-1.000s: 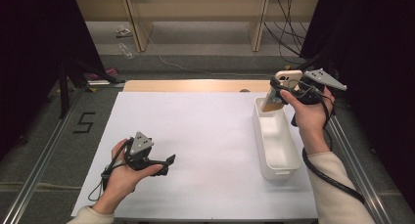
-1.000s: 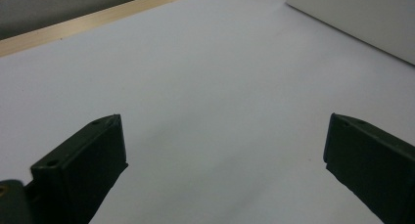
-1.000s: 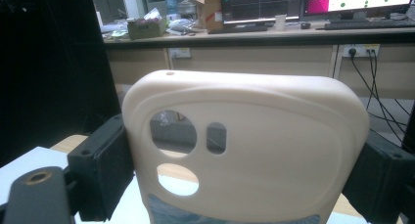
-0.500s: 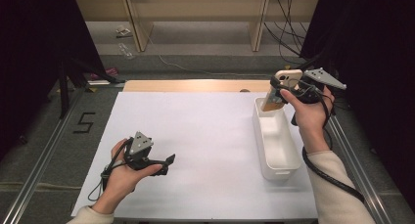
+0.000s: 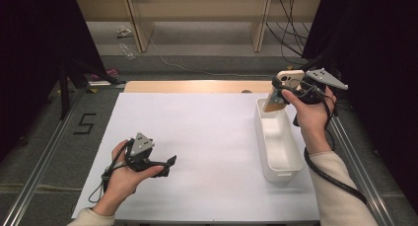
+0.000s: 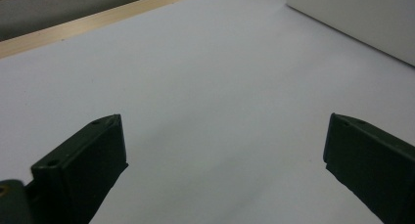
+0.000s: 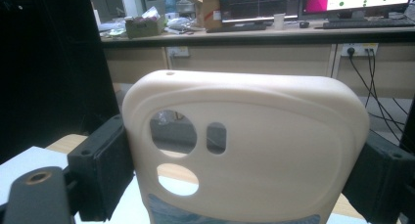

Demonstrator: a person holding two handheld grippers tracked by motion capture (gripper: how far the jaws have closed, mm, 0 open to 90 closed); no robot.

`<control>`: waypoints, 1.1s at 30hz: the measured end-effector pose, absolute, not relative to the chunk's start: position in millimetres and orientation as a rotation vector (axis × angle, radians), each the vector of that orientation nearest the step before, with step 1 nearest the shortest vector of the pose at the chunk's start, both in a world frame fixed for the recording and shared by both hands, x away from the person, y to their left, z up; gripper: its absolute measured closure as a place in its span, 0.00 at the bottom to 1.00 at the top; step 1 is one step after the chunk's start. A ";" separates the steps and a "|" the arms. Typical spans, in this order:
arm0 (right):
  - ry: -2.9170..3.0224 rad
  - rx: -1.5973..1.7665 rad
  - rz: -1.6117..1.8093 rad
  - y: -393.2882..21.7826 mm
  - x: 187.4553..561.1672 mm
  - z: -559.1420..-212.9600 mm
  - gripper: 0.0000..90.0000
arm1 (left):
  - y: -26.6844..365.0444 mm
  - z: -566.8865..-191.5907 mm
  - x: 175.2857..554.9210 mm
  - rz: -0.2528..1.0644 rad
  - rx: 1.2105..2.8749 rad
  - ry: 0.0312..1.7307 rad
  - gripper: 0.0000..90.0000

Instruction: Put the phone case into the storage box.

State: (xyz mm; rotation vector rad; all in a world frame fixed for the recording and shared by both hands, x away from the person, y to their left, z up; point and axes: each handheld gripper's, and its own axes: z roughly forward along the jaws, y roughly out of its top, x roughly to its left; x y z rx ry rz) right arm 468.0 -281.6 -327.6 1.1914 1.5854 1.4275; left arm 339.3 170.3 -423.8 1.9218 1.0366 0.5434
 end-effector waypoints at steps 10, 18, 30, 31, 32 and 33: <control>1.587 1.194 1.421 -280.0 471.4 -328.5 0.14 | 170.7 -424.0 339.5 0.544 1.922 1.039 0.02; 1.589 1.191 1.420 -279.1 472.9 -328.9 0.14 | 170.4 -423.9 339.5 0.544 1.923 1.036 0.02; 1.588 1.195 1.416 -279.0 476.8 -330.1 0.14 | 170.4 -423.9 339.6 0.544 1.923 1.036 0.02; 1.588 1.196 1.416 -279.1 476.9 -330.1 0.14 | 170.4 -424.0 339.5 0.544 1.924 1.036 0.02; 1.588 1.199 1.414 -279.2 477.1 -330.2 0.14 | 170.4 -424.0 339.5 0.542 1.923 1.036 0.02; 1.589 1.199 1.413 -279.2 477.4 -330.2 0.14 | 170.4 -424.0 339.5 0.542 1.924 1.036 0.02</control>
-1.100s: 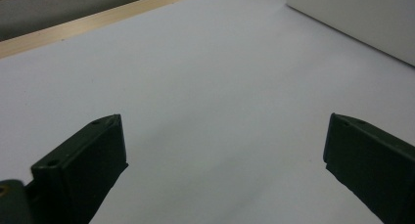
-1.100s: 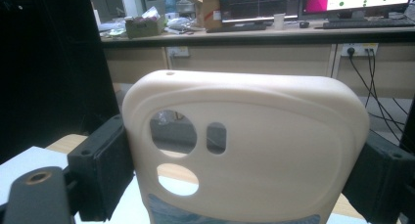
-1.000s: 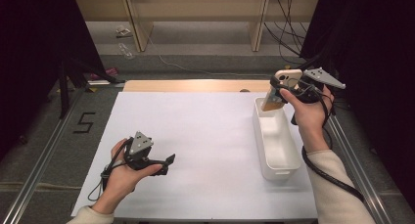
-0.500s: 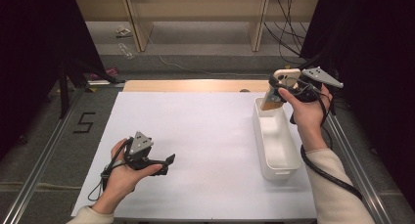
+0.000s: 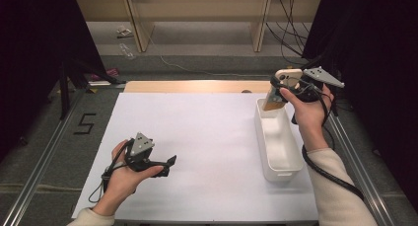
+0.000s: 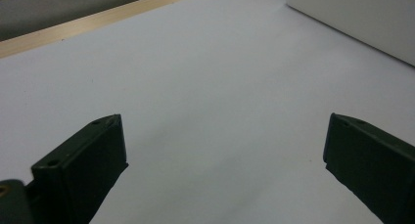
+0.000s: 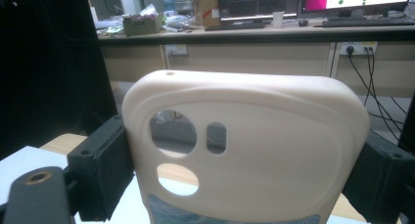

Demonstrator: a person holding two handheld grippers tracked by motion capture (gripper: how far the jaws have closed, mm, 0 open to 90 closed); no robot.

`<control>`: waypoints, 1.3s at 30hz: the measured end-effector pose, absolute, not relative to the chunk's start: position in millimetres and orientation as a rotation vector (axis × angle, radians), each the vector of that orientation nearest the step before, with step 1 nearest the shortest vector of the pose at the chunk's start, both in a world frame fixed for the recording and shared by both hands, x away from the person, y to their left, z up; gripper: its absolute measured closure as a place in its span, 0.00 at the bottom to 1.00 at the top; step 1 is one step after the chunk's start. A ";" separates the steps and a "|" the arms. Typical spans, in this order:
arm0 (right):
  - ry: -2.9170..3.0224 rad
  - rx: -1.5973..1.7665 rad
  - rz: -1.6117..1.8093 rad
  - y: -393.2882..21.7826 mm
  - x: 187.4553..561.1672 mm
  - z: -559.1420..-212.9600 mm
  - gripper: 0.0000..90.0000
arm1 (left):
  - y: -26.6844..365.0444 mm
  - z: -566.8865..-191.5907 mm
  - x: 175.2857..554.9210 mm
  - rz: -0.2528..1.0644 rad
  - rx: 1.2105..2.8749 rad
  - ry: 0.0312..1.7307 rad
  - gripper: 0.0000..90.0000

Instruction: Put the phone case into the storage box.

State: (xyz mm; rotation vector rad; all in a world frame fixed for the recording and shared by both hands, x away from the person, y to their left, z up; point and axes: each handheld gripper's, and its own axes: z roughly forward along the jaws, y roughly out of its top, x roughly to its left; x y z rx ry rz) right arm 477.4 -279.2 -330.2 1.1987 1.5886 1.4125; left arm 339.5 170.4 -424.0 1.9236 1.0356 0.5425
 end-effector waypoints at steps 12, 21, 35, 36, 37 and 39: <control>1.591 1.201 1.407 -279.2 481.0 -332.3 0.14 | 170.4 -424.4 339.6 0.543 1.922 1.039 0.02; 1.593 1.207 1.404 -279.1 482.6 -334.5 0.14 | 170.3 -424.4 339.6 0.543 1.922 1.039 0.02; 1.587 1.215 1.409 -278.7 484.1 -337.5 0.14 | 169.9 -423.9 339.7 0.543 1.920 1.038 0.02; 1.587 1.216 1.408 -278.6 484.0 -337.5 0.14 | 170.0 -423.7 339.8 0.543 1.919 1.038 0.02; 1.588 1.213 1.407 -278.5 484.2 -337.8 0.14 | 170.2 -423.7 339.8 0.543 1.919 1.038 0.02; 1.590 1.215 1.403 -278.1 484.7 -338.7 0.14 | 170.7 -423.6 340.0 0.543 1.922 1.036 0.02</control>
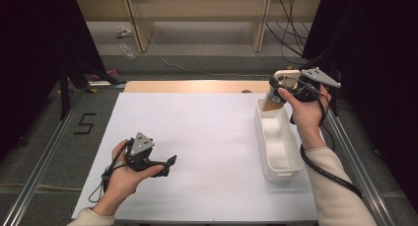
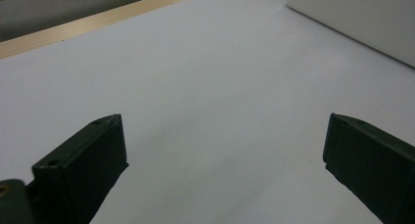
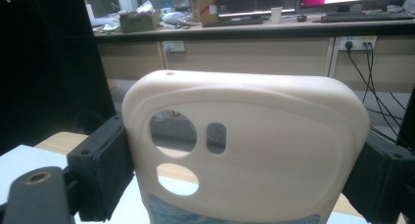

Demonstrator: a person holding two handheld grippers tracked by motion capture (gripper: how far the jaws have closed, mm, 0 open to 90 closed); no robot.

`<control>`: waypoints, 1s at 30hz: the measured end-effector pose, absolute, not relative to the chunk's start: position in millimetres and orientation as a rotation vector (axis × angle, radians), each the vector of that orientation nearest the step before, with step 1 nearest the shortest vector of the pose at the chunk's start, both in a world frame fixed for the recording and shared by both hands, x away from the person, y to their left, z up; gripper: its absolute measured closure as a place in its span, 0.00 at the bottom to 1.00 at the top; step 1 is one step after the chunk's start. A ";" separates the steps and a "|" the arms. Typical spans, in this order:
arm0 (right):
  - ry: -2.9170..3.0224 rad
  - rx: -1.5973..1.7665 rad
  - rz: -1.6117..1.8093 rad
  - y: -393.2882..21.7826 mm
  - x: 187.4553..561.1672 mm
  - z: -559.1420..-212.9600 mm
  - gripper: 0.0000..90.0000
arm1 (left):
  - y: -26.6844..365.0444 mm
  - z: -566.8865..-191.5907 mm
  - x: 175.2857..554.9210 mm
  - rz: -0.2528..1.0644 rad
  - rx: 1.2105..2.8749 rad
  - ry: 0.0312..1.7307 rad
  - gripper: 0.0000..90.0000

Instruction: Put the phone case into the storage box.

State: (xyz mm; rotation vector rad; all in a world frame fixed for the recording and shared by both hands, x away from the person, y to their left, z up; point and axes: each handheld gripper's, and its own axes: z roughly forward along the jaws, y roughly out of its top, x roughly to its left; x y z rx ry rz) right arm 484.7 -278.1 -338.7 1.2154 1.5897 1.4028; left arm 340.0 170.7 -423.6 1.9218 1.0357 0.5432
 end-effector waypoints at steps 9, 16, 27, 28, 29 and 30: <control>1.590 1.223 1.395 -278.6 486.2 -341.1 0.14 | 170.0 -423.6 339.8 0.544 1.919 1.037 0.02; 1.588 1.222 1.397 -277.0 488.3 -341.2 0.14 | 170.4 -423.1 339.7 0.545 1.917 1.037 0.02; 1.587 1.224 1.399 -277.1 491.4 -341.3 0.14 | 170.9 -423.2 340.1 0.545 1.919 1.036 0.02; 1.588 1.224 1.400 -276.8 491.7 -341.4 0.14 | 170.8 -423.3 340.1 0.545 1.919 1.037 0.02; 1.588 1.225 1.402 -276.3 492.2 -341.7 0.14 | 170.7 -423.4 340.1 0.545 1.919 1.037 0.02; 1.589 1.223 1.401 -276.2 492.5 -341.9 0.14 | 170.7 -423.4 340.1 0.545 1.919 1.036 0.02</control>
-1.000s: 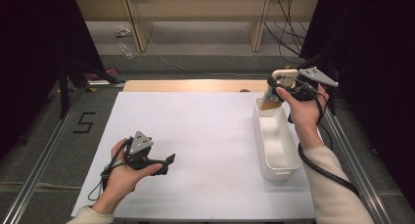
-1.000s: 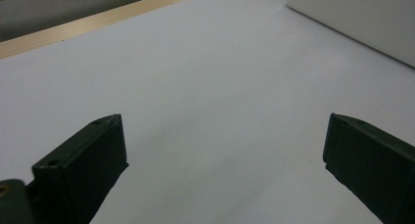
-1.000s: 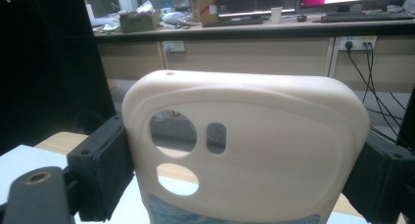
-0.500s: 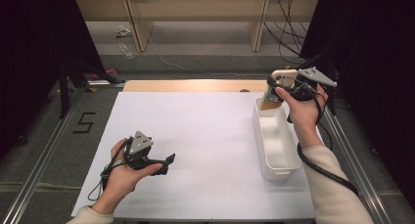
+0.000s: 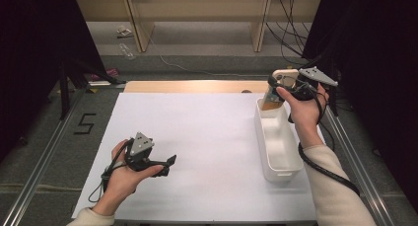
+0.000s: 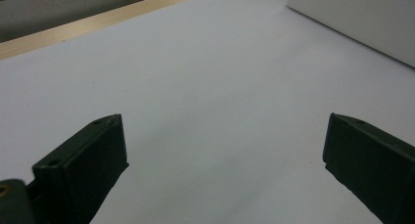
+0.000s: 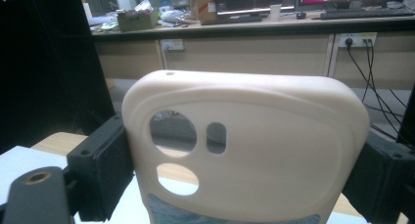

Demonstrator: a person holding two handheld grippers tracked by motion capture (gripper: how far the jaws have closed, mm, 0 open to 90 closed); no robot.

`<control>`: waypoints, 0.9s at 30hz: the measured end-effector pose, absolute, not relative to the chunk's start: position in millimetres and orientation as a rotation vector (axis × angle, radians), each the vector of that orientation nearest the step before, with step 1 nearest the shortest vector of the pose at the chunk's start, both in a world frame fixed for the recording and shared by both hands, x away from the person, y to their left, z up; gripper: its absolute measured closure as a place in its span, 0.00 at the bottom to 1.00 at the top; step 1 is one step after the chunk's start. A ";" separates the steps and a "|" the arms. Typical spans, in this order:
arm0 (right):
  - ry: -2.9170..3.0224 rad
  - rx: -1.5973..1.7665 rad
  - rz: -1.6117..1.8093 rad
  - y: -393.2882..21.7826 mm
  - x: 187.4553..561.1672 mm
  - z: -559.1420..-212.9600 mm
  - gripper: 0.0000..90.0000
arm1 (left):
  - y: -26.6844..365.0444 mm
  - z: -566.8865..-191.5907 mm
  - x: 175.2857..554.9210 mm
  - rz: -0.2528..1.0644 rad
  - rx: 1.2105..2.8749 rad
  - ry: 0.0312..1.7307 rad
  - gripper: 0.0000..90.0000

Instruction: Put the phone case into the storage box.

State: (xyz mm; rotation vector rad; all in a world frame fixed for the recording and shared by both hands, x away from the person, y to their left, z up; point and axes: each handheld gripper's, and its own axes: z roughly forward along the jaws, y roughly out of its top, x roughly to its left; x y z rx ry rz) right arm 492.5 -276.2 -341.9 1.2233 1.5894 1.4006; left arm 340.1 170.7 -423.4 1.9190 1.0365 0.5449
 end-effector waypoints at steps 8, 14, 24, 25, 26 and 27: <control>1.593 1.223 1.396 -275.0 494.3 -343.1 0.14 | 170.8 -423.3 340.0 0.544 1.919 1.036 0.02; 1.597 1.222 1.396 -273.9 496.1 -343.2 0.14 | 170.9 -423.2 340.1 0.545 1.919 1.037 0.02; 1.597 1.223 1.394 -272.6 498.6 -344.9 0.14 | 170.8 -423.2 340.0 0.543 1.918 1.035 0.03; 1.597 1.224 1.393 -272.7 498.7 -345.0 0.14 | 171.0 -423.2 340.0 0.543 1.922 1.035 0.03; 1.598 1.226 1.392 -272.7 499.0 -345.2 0.14 | 171.0 -423.2 340.0 0.542 1.921 1.035 0.03; 1.598 1.227 1.392 -272.7 499.2 -345.4 0.14 | 170.9 -423.2 340.0 0.540 1.918 1.036 0.03</control>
